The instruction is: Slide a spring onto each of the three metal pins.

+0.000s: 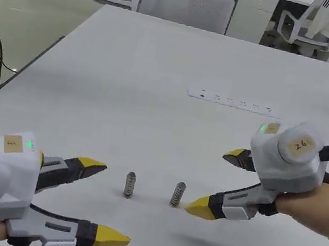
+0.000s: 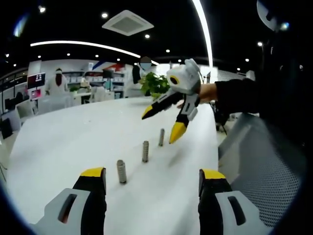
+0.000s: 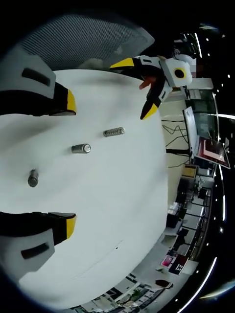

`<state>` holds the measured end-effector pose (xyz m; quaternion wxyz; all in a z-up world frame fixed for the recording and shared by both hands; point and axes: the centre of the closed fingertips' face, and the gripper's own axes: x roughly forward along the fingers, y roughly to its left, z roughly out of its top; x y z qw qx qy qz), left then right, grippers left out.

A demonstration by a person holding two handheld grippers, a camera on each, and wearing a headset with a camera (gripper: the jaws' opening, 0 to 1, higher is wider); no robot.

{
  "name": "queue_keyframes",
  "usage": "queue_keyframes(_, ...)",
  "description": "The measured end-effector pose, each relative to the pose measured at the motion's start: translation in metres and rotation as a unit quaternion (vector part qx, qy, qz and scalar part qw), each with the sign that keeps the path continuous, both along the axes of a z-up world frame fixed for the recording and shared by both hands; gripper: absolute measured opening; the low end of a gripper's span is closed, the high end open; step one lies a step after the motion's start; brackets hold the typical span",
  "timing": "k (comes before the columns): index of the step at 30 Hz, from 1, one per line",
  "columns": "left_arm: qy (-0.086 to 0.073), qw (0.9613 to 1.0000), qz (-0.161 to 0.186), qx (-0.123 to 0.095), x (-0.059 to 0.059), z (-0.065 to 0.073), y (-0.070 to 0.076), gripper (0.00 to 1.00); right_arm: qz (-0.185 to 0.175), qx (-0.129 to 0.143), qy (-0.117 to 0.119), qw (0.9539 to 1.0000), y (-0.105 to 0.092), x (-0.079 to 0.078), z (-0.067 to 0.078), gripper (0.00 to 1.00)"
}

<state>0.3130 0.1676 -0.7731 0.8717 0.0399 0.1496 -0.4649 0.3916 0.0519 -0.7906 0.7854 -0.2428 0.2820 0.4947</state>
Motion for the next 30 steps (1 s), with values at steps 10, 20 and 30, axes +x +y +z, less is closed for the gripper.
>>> queue_keyframes(10, -0.003, 1.0, 0.0, 0.0, 0.003, 0.003, -0.002, 0.74, -0.023, 0.027, -0.007, 0.9993, -0.024, -0.008, -0.001, 0.8)
queue_keyframes(20, -0.002, 1.0, 0.003, -0.002, 0.005, 0.002, -0.002, 0.75, -0.044, 0.044, -0.011, 0.998, -0.046, -0.021, -0.003, 0.81)
queue_keyframes(30, 0.001, 0.9998, 0.018, -0.006, 0.008, -0.002, 0.005, 0.76, -0.062, 0.065, -0.014, 0.9959, -0.056, -0.029, -0.007, 0.8)
